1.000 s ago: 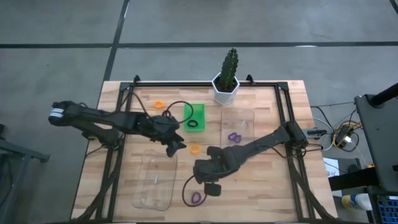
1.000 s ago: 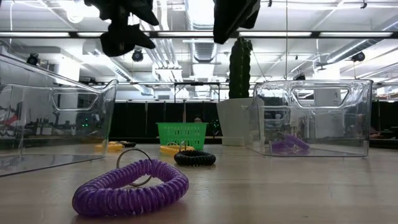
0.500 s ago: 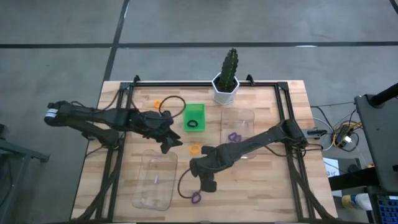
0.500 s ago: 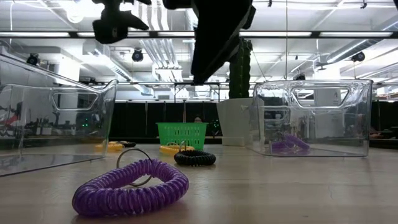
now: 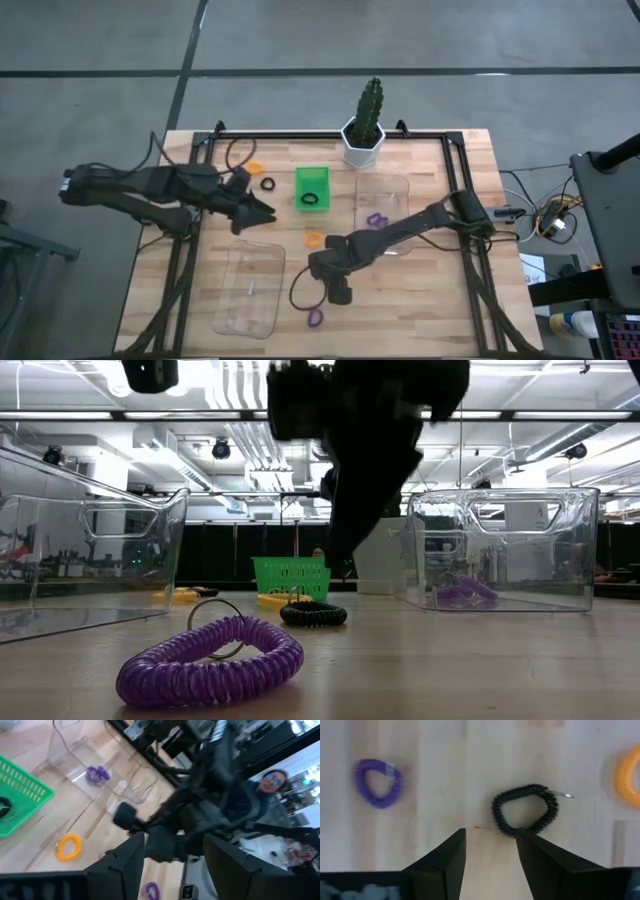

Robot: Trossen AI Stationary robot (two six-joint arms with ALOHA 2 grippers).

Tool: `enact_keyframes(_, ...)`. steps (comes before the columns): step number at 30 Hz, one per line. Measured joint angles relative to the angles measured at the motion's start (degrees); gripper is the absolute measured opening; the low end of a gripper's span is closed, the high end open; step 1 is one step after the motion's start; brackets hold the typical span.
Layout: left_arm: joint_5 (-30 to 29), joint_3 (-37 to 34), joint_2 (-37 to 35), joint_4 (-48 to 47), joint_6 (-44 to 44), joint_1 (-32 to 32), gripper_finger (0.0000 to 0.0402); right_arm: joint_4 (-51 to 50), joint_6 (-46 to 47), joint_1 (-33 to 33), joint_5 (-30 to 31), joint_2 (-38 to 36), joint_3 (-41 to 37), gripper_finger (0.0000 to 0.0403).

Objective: Sort spring keychains
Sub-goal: Put the black spring keychain into the green bin

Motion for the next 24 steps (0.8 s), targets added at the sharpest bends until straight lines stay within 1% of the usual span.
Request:
enact_keyframes(5, -1.0, 0.0, -3.0, 0.0, -0.1, 0.0, 0.0195, 1.4, -3.0, 0.0, 0.9, 0.0, -0.7, 0.0159)
enact_keyframes(10, -1.8, 0.0, -4.3, 0.0, -0.6, 0.0, 0.0195, 3.5, -9.4, -0.4, -0.1, 0.0, -0.9, 0.0149)
enact_keyframes(17, -1.8, 0.0, -4.7, 0.0, -1.6, 0.0, 0.0195, 3.4, -11.1, -1.8, -1.9, 0.0, -1.3, 0.0135)
enact_keyframes(21, -1.8, 0.0, -4.7, -0.6, -1.7, 0.0, 0.0195, 2.9, -13.0, -1.8, -1.9, 1.5, -1.4, 0.0132)
enact_keyframes(24, -1.7, 0.0, -4.8, -2.1, -2.1, 0.0, 0.0195, 3.2, -13.3, -1.7, -3.4, 3.3, -1.1, 0.0134)
